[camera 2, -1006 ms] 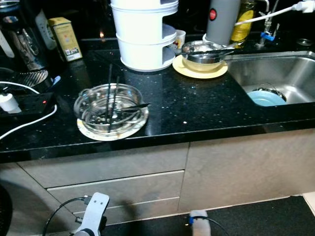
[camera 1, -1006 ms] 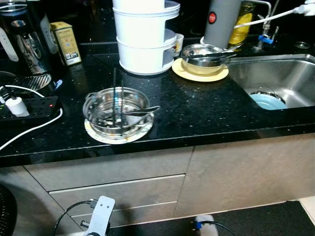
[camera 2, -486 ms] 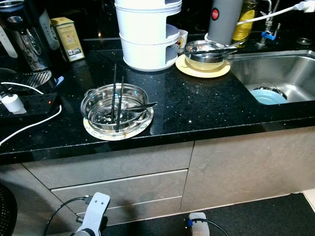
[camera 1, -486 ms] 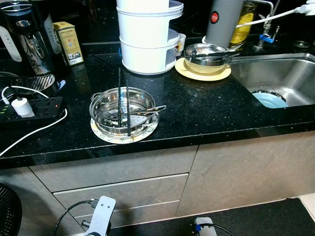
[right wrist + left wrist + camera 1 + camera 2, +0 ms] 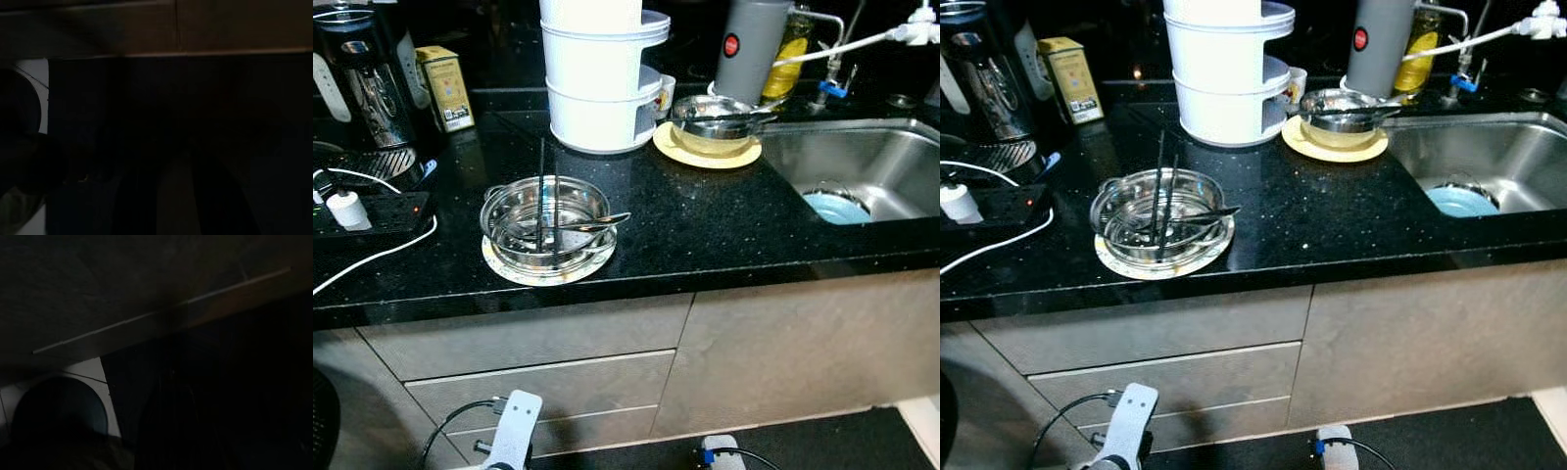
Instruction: Kitchen organization
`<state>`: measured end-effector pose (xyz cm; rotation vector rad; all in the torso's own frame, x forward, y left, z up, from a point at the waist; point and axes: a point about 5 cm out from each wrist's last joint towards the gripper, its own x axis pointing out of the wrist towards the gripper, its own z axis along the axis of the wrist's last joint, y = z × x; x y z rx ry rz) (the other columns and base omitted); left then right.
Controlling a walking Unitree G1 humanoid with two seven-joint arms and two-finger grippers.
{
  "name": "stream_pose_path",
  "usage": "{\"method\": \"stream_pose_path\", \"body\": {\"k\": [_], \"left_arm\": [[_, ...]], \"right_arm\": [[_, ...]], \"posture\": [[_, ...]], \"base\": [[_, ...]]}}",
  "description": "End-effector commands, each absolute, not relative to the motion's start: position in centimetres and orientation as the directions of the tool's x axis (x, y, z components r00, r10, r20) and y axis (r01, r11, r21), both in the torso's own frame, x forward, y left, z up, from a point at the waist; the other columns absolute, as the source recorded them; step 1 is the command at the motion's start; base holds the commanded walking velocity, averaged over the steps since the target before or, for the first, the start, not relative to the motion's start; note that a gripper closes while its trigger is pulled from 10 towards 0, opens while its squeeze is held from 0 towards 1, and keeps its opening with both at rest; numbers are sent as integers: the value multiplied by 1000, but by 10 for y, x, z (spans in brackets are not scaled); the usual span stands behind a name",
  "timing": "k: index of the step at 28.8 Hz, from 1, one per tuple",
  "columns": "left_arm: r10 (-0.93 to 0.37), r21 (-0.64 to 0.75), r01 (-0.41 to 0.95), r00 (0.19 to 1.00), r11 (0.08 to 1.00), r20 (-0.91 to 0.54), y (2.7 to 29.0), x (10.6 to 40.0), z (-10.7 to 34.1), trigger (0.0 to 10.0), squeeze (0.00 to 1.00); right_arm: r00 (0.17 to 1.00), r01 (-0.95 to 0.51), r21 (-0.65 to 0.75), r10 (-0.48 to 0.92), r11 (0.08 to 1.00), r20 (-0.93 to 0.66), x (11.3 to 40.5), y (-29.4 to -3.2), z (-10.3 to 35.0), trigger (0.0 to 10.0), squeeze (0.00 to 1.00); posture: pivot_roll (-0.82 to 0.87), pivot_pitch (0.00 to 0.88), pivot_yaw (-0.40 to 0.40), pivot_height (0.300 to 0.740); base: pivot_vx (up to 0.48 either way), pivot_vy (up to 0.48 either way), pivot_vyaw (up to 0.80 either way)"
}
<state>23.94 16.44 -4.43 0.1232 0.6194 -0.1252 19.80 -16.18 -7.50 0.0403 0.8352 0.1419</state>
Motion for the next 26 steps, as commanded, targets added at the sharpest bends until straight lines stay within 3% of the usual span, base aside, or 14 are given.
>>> {"method": "stream_pose_path", "body": {"k": [1,12,17,22,26], "left_arm": [[-78,77,154,798,985,-597,164,235,-48,10000,0],[-97,70,172,799,983,-594,162,236,-47,10000,0],[-89,100,181,808,978,-583,160,235,-47,10000,0],[-90,91,164,837,982,-540,164,236,-43,10000,0],[0,155,94,855,983,-519,177,233,-43,10000,0]], "right_arm": [[646,-117,91,146,989,-749,191,-161,-79,10000,0],[657,-123,88,147,989,-739,196,-161,-76,10000,0],[675,-52,97,107,994,-730,195,-166,-76,10000,0],[773,96,114,-2,989,-635,206,-176,-66,10000,0],[794,64,84,0,994,-608,211,-174,-62,10000,0]], "posture": [[-75,99,-11,740],[-64,124,-21,740],[-57,129,-23,740],[-48,134,-13,740],[-52,122,3,740]], "base": [[0,0,0],[0,0,0],[0,0,0],[0,0,0],[0,0,0]]}}
